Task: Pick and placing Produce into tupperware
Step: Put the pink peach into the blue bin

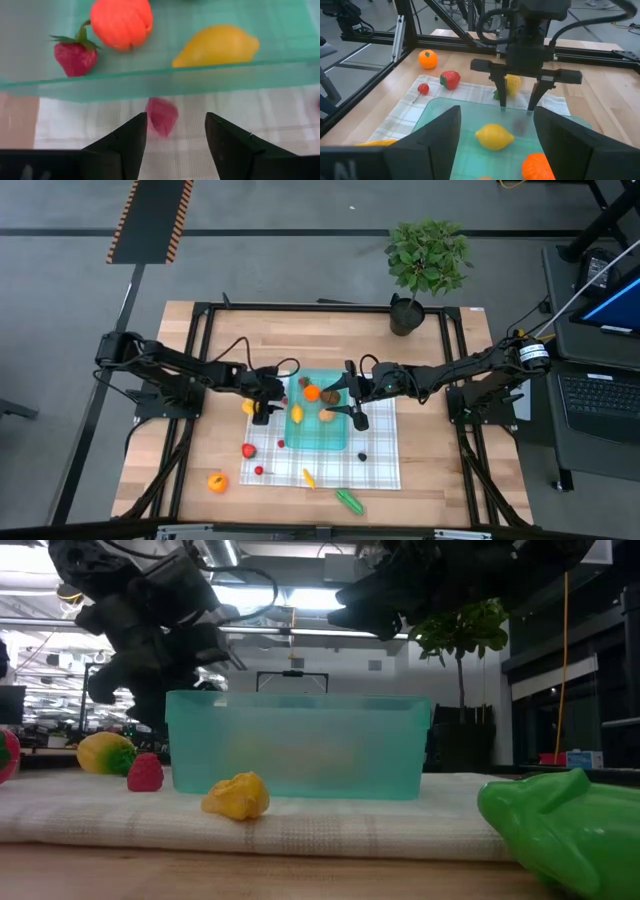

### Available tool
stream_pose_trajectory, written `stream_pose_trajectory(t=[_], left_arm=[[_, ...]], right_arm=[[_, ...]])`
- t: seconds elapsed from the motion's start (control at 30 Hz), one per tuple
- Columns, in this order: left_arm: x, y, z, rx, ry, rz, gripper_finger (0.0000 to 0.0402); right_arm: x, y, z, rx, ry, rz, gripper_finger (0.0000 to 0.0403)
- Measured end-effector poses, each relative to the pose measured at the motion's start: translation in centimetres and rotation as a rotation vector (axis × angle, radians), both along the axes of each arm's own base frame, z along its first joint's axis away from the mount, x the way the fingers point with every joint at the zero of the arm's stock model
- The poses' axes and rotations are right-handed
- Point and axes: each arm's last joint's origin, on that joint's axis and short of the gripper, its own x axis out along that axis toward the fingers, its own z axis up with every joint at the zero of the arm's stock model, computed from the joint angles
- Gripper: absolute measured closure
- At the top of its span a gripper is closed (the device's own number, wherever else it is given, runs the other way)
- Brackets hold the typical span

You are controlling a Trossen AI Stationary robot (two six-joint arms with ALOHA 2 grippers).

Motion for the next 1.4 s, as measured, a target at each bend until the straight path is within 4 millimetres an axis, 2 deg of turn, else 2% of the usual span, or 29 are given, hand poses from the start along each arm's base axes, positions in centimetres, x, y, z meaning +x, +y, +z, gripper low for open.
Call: stream_pose_trajectory(t=[0.23, 0.83, 1.0, 1.4], left_arm=[[0.6, 0.1, -1.3, 0.012, 0.029, 0.005, 0.0209], [0.7, 0.1, -1.4, 0.013, 0.022, 0.004, 0.0214], [0.7, 0.1, -1.4, 0.013, 0.022, 0.005, 0.0246], [0.6, 0.2, -1.4, 0.079, 0.029, -0.007, 0.0368]], right_arm=[[0.0, 0.0, 0.0, 0.009, 0.006, -0.003, 0.0152], [0.0, 0.0, -0.1, 0.019, 0.009, -0.006, 0.0152], [0.0, 0.0, -0.1, 0.019, 0.009, -0.006, 0.0152], [0.0, 0.0, -0.1, 0.02, 0.01, -0.006, 0.0152]])
